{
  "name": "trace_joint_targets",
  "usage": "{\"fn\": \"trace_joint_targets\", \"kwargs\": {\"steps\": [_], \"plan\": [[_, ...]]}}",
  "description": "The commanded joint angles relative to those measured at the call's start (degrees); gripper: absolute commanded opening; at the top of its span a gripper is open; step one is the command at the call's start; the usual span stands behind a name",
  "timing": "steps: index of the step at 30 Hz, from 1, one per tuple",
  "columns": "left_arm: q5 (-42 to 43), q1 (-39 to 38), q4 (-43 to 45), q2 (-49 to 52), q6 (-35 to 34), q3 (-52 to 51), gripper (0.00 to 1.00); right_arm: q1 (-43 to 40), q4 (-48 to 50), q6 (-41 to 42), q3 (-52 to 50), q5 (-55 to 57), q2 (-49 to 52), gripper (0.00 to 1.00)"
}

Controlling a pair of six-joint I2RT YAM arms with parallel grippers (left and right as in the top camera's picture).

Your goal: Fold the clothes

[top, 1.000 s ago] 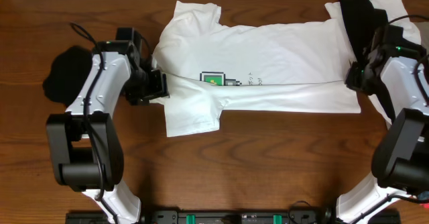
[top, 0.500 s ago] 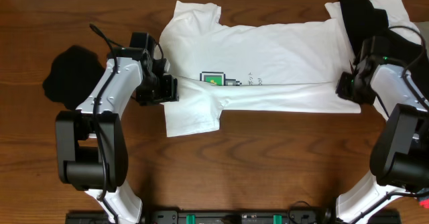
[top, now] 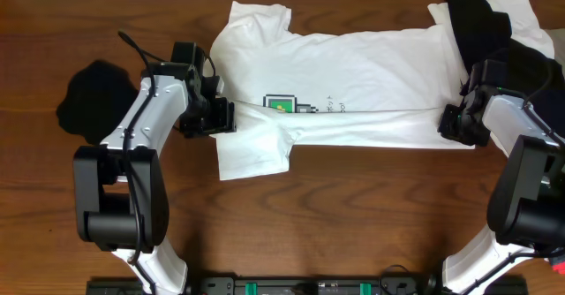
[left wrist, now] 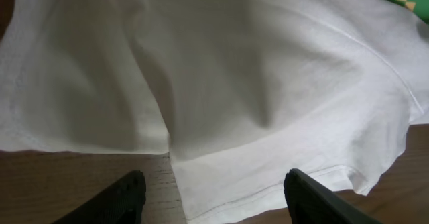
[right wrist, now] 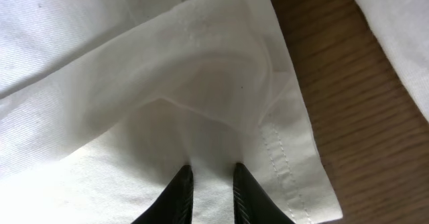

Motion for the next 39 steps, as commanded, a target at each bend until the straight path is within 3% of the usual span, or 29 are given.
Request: {"fn": "trace_joint_targets", "kwargs": {"steps": [1,8,13,35,37,39], "plan": [[-0.3,0.0,0.2,0.8,0.8,-1.0,0.68,0.2,0.0,-0.7,-1.4,0.0,0.7,0.2],[-0.3,0.0,4.2,0.8,0.8,-4.9,0.67,0.2,0.2,-0.7,-1.4,0.0,0.7,0.2],[-0.3,0.0,6.6,0.8,1.2,-5.3,0.58,0.2,0.2,-0.7,-1.4,0.0,0.7,0.19],[-0.3,-1.1,12.6,0.8,1.8,-7.8,0.52,0.2,0.2,-0.7,-1.4,0.0,0.7,0.2],[-0.3,-1.7,12.9,0.8,1.8,-8.2,0.47,0.2,0.2,-0.7,-1.4,0.0,0.7,0.2],[-0.3,-2.2,12.9,0.8,1.8,-8.2,0.32,0.2,0.2,-0.7,-1.4,0.0,0.7,0.2]]}}
